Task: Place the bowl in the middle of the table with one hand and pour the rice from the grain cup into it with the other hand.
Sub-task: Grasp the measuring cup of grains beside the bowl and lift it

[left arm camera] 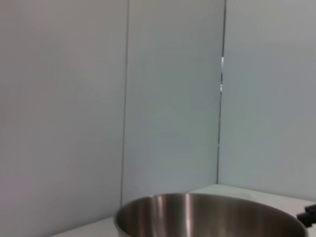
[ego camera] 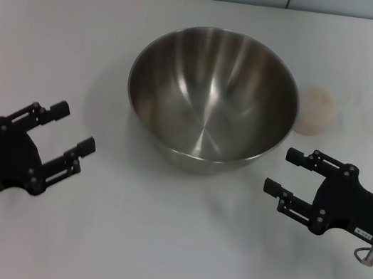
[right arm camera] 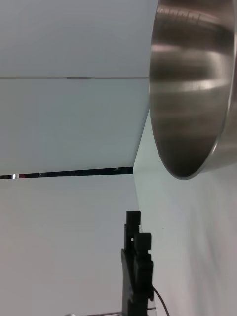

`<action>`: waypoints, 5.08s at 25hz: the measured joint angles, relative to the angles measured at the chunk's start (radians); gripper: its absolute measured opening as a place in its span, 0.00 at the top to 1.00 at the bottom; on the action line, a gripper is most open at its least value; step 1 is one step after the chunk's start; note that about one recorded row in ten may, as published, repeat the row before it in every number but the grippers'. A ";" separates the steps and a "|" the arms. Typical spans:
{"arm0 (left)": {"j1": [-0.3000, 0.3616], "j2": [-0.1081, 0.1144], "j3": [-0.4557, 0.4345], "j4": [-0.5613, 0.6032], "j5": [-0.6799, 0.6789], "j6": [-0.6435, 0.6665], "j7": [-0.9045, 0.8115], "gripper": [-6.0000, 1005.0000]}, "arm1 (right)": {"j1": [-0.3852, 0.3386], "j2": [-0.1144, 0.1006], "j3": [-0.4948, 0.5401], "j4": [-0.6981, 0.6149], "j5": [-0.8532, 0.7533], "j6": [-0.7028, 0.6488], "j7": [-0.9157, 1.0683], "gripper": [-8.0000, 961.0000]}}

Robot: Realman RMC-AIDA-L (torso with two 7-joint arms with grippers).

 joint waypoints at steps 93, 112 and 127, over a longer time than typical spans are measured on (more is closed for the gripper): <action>-0.012 -0.001 -0.006 0.030 0.031 -0.034 0.012 0.16 | 0.069 0.023 0.521 0.250 0.236 0.476 -0.387 0.32; -0.011 -0.001 -0.033 0.030 0.030 -0.047 0.015 0.16 | 0.109 0.023 0.528 0.239 0.236 0.526 -0.387 0.32; -0.018 -0.001 -0.033 0.030 0.030 -0.047 0.013 0.16 | 0.110 0.023 0.528 0.240 0.236 0.526 -0.387 0.39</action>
